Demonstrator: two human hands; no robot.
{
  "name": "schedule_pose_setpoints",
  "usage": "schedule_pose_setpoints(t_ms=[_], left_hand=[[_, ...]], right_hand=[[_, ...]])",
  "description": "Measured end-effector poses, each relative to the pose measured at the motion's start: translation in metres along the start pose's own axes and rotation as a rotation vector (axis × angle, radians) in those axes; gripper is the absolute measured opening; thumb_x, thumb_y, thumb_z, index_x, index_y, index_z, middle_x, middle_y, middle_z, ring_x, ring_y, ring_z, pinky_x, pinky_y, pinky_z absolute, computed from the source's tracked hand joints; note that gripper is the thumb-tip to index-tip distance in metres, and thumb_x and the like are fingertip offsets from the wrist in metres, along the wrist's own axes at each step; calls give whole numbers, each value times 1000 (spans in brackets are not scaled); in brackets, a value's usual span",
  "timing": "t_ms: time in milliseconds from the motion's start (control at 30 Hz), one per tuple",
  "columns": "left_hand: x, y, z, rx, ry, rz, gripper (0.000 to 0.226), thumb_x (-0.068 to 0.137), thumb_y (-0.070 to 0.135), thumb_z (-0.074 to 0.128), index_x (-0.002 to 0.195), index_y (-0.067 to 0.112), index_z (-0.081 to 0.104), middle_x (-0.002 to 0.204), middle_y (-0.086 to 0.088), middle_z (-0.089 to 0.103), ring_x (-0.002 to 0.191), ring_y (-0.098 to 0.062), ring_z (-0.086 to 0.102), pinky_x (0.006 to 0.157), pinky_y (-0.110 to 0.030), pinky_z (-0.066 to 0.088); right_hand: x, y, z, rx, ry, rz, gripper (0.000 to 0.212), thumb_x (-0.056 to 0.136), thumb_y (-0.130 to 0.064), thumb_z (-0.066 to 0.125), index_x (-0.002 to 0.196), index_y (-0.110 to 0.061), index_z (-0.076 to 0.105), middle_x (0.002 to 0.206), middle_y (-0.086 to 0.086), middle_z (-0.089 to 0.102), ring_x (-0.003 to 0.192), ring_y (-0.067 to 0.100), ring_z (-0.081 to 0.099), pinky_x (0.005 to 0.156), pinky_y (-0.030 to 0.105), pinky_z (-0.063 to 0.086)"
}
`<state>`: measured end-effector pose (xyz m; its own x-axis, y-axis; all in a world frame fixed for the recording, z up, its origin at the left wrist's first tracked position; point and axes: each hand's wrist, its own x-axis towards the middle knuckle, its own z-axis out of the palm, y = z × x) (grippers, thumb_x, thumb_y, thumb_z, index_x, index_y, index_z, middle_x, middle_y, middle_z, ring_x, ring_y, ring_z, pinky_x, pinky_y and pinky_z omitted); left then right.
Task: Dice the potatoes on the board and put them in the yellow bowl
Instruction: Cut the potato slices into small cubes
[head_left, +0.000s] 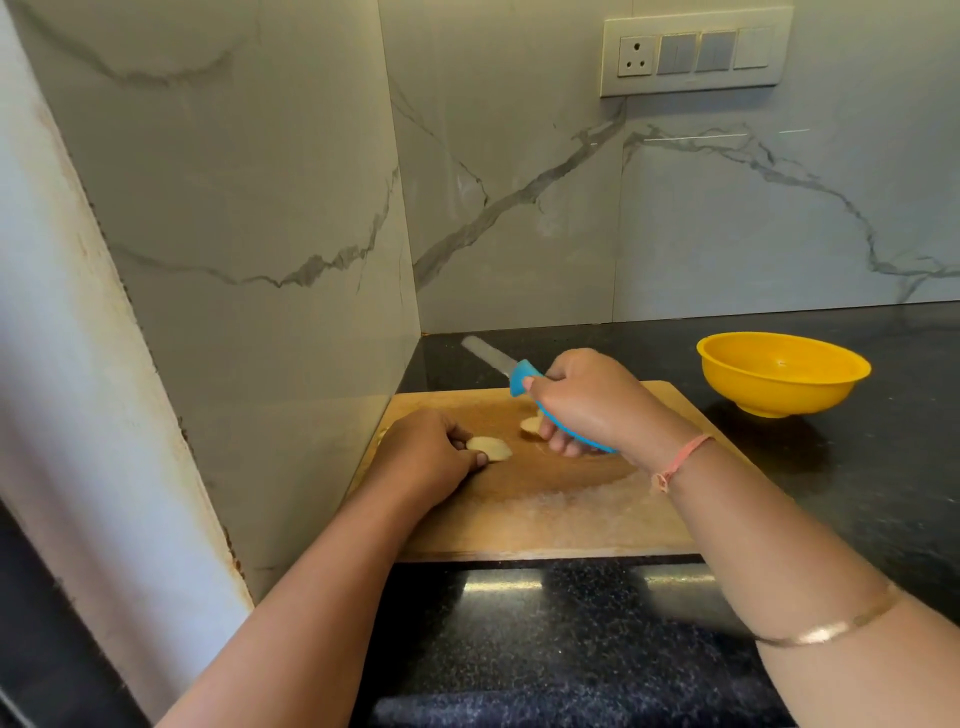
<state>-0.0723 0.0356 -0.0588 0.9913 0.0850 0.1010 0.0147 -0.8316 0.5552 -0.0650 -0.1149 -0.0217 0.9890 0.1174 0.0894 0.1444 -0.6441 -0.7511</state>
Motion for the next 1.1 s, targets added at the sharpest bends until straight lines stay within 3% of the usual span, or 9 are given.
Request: schedule_pose_setpoints(t_ms=[67, 167, 333, 533, 667, 767, 867, 1000, 1100], left_hand=[[0, 0, 0, 1, -3, -2, 34, 87, 31, 68, 117, 17, 65, 106, 1, 65, 94, -13, 57, 76, -23, 42], [0, 1, 0, -1, 1, -1, 40, 86, 30, 69, 124, 17, 61, 114, 0, 64, 102, -14, 58, 79, -22, 42], [-4, 3, -1, -15, -11, 15, 46, 88, 28, 66, 132, 19, 54, 128, -2, 59, 112, -16, 55, 82, -21, 40], [-5, 4, -1, -35, -17, -1, 42, 89, 27, 66, 129, 17, 58, 126, -2, 61, 110, -16, 57, 80, -19, 40], [-4, 3, 0, -47, -15, -12, 41, 88, 26, 68, 127, 18, 60, 126, -2, 62, 107, -17, 59, 79, -21, 42], [-3, 3, 0, -65, -3, -34, 39, 87, 26, 69, 125, 19, 61, 125, -1, 62, 105, -17, 60, 79, -23, 43], [-3, 5, 1, -65, -2, -40, 39, 88, 25, 68, 125, 17, 61, 126, -1, 61, 109, -16, 57, 82, -22, 41], [-2, 5, 1, -57, 5, -51, 38, 87, 26, 69, 124, 17, 62, 126, -1, 61, 111, -15, 56, 83, -22, 40], [-1, 6, 1, -49, 3, -63, 37, 87, 27, 68, 122, 18, 63, 125, -1, 62, 109, -15, 56, 82, -21, 40]], right_hand=[[-15, 1, -5, -138, 33, -16, 28, 99, -28, 43, 110, -6, 57, 69, 6, 65, 46, 12, 55, 41, 19, 42], [-43, 5, -2, -215, -47, 16, 33, 98, -25, 43, 127, -12, 50, 74, 5, 66, 50, 11, 56, 46, 21, 47], [-74, 3, 5, -365, -57, -28, 37, 97, -27, 42, 131, -17, 49, 90, 2, 62, 71, 14, 58, 66, 28, 53], [-82, -5, 8, -462, -28, -63, 36, 97, -26, 42, 131, -16, 49, 101, 2, 58, 78, 13, 55, 64, 24, 47], [-78, -11, 16, -515, -61, -65, 23, 97, -24, 43, 115, -13, 53, 82, -2, 48, 80, 16, 50, 57, 22, 37], [-79, -19, 17, -552, -79, -75, 10, 97, -24, 42, 91, -16, 44, 74, -3, 42, 69, 12, 46, 53, 22, 33], [-83, -22, 16, -560, -92, -87, 23, 97, -24, 42, 77, -19, 31, 70, -3, 39, 60, 8, 37, 49, 19, 31], [-91, -20, 15, -573, -108, -91, 20, 97, -24, 42, 80, -19, 31, 71, -4, 38, 62, 8, 38, 53, 20, 32], [-96, -17, 14, -625, -72, -138, 31, 95, -23, 42, 68, -22, 27, 67, -5, 38, 56, 7, 34, 50, 20, 29]])
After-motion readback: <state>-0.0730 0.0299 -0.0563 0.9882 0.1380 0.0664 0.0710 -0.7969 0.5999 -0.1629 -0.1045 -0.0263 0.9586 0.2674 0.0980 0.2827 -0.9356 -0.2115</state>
